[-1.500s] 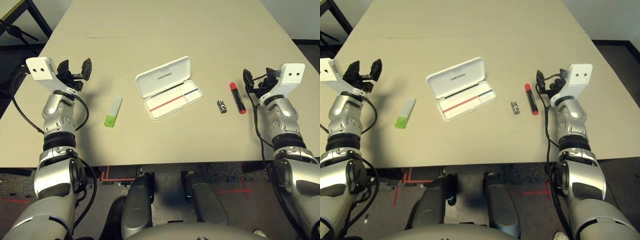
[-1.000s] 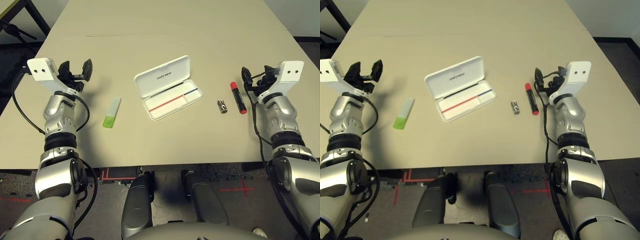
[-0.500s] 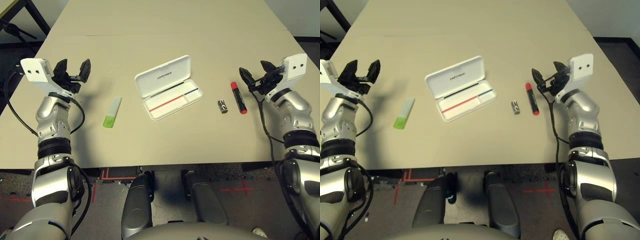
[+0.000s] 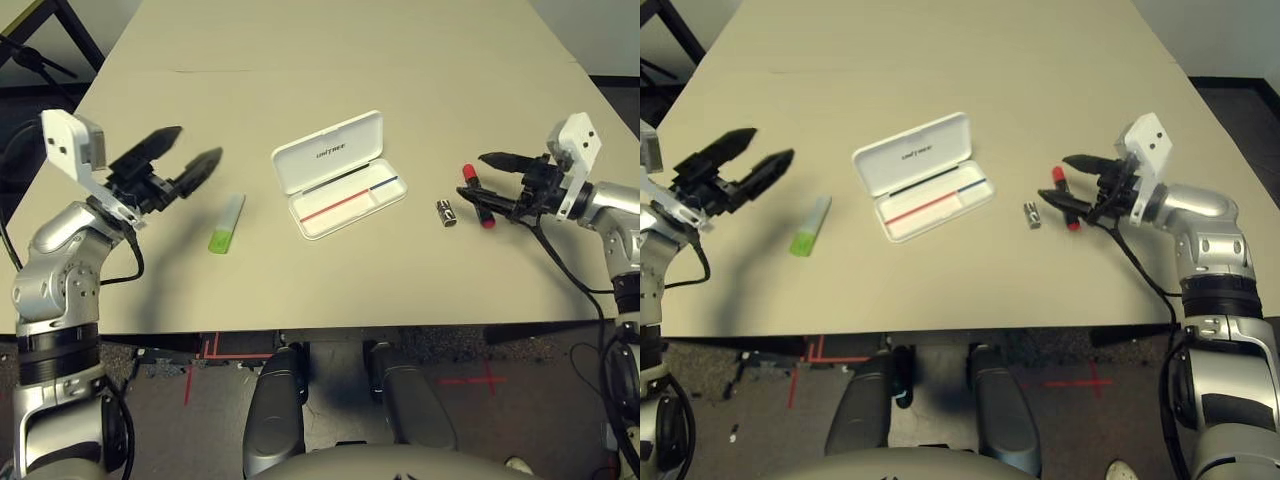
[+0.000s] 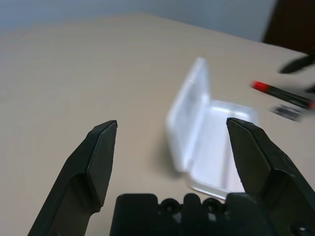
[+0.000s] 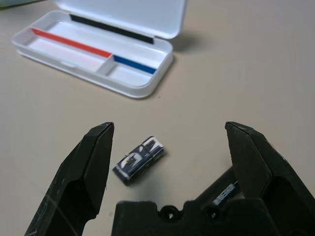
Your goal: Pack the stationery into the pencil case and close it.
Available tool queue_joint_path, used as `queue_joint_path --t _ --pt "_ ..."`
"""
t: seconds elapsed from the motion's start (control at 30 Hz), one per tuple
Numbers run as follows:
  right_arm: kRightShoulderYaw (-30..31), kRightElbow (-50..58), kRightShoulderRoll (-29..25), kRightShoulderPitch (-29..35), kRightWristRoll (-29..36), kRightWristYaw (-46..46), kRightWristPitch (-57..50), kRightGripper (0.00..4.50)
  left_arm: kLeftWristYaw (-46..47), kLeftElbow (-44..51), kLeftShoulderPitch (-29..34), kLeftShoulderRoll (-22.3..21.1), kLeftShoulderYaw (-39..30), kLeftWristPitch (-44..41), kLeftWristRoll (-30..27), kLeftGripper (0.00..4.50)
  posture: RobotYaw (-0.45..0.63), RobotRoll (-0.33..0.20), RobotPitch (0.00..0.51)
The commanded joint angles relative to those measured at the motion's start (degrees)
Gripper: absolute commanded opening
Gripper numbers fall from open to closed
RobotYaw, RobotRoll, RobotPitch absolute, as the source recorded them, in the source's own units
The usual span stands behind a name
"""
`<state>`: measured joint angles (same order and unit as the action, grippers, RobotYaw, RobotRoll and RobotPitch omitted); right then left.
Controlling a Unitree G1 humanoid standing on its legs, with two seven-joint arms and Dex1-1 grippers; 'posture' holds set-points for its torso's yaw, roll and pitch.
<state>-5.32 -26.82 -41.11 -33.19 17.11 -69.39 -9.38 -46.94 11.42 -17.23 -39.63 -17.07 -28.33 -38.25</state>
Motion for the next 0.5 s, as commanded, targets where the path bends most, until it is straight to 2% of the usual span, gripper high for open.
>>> queue_joint_path --t 0.03,0.23,0.37,0.5 --pt "1.3 2.2 -0.7 0.3 0.1 -1.8 -1.6 4.5 -1.7 4.4 0.5 -3.1 3.2 -4.2 -0.3 4.47 -0.02 0.0 0.227" --pt "1.9 3.4 -1.1 0.5 -0.4 -2.6 -2.8 4.5 -3.0 8.5 0.4 -6.5 10.8 -8.3 2.5 4.47 -0.02 0.0 0.229" --pt "2.2 3.6 -1.6 0.9 -0.5 -2.9 -2.9 4.5 -4.0 10.7 -2.0 -8.5 16.7 -10.3 5.0 4.47 -0.02 0.0 0.229" --pt "2.5 3.6 -1.9 1.2 -0.7 -2.9 -2.8 4.5 -4.9 10.5 -5.7 -8.3 21.9 -12.2 6.8 4.47 -0.03 0.0 0.227"
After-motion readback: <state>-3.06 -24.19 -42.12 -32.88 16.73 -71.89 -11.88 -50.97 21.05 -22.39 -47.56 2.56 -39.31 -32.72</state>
